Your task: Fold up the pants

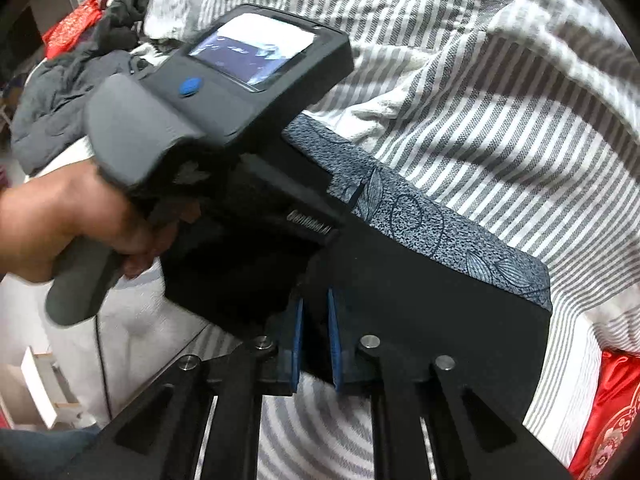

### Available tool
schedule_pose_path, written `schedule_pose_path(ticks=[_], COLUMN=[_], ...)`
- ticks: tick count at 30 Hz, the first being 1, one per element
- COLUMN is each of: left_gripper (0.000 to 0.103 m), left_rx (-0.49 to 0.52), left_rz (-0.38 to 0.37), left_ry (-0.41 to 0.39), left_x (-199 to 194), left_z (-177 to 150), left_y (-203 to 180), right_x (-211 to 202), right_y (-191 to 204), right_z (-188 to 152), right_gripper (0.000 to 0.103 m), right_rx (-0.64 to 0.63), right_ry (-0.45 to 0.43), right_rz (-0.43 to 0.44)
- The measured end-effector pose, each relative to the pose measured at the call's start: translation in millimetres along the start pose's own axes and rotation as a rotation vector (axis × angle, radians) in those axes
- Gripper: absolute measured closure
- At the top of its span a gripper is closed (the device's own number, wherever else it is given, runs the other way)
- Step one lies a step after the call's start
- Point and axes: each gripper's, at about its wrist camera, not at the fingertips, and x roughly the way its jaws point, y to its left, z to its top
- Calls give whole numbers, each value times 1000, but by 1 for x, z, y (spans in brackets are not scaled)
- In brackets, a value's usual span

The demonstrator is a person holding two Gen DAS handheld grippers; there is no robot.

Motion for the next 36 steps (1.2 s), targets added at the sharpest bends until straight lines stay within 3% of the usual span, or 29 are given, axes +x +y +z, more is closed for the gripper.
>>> schedule_pose_path(ticks=[5,8,9,10,12,18,22,25,33,36], left_gripper=[0,0,0,0,0,0,21,36,37,59], left_rx=[41,35,23,6,-31,-140,-244,-246,-198,-203], left_rz=[42,22,3,-20,-67,-343,-518,-546,-583,-611], left_ry=[-9,-4,-5,-5,-9,19,90,125,171,165], left_x=[7,0,-6,-11,-21,-40,-24,-12,7,10], left_z=[2,-4,-4,-4,-2,6,15,22,30,31], left_y=[-11,-10,-9,-6,3,12,12,7,-23,-30], right_x=[17,15,9,4,-11,-43,-51,-51,-27,-12], right_y=[11,9,7,6,-1,-40,-64,-83,-128,-134], right_z=[-14,-11,-10,-11,-16,-41,-55,-60,-50,-49], right_gripper=[89,83,74,59,48,48,48,48,48,48], right_rx=[-38,-19,-2,16,66,283,444,540,705,738], right_ry=[38,24,19,13,-8,-18,-27,-46,-68,-38], right_rz=[-17,-13,12,32,65,127,184,188,197,212])
